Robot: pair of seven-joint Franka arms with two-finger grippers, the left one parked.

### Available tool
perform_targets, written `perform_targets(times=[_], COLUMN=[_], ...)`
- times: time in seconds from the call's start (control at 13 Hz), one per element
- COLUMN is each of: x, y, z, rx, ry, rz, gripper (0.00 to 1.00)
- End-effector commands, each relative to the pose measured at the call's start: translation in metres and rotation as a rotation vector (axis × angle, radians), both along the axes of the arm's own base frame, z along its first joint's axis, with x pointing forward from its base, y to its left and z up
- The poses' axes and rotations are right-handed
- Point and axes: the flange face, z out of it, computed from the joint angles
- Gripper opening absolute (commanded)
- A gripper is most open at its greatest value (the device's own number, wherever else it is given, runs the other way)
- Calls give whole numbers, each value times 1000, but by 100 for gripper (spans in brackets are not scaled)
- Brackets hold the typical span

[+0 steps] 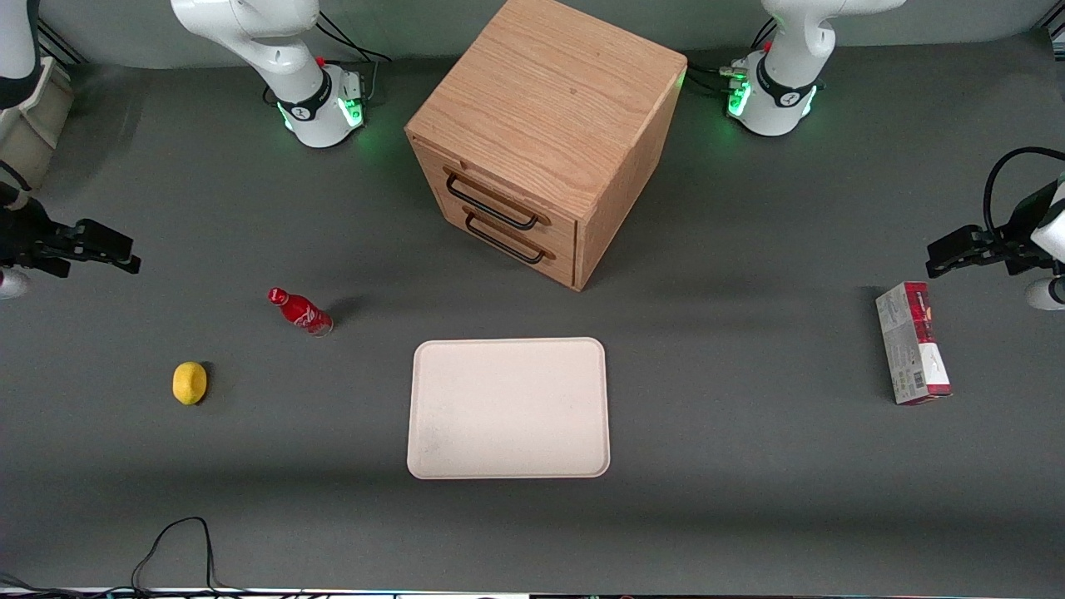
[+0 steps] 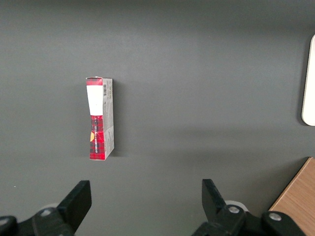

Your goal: Open upper drawer

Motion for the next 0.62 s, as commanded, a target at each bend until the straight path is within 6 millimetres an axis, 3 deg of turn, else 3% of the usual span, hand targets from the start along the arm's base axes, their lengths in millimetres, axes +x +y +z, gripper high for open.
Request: perform_targets(times=[0.0, 0.54], x=[9, -5], y=[56, 236], z=[5, -23], rx=[23, 39], ry=[-2, 26], rz=[85, 381], gripper=[100, 100])
